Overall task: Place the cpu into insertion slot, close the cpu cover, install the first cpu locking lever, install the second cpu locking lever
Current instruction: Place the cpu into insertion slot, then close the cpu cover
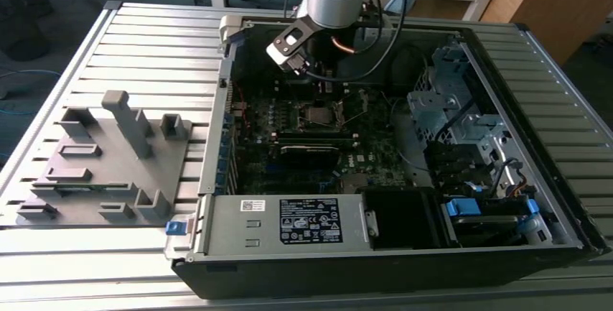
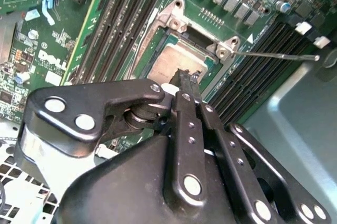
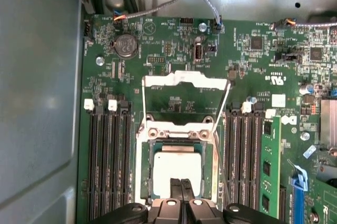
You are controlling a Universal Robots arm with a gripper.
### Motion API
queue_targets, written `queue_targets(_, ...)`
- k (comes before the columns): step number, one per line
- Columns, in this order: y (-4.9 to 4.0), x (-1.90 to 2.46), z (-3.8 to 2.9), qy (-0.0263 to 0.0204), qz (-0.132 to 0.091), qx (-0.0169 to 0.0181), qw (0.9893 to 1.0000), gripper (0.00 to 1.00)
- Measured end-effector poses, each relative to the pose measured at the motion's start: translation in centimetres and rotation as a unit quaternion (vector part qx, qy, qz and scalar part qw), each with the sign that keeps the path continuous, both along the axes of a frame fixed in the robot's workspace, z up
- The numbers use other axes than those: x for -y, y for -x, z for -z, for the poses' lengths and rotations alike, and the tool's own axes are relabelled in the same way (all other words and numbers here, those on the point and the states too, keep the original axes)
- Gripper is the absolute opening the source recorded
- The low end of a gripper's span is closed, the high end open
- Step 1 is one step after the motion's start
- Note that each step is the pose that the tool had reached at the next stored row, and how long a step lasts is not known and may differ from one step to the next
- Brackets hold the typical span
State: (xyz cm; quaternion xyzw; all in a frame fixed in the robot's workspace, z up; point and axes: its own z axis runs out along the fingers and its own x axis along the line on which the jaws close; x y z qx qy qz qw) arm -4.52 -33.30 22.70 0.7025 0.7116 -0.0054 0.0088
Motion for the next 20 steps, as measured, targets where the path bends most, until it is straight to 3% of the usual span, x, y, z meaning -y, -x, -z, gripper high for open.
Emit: queue_targets(20,-0.18,-0.02,-0.66,-0.0001,0.0,0.0,1.0,0.11)
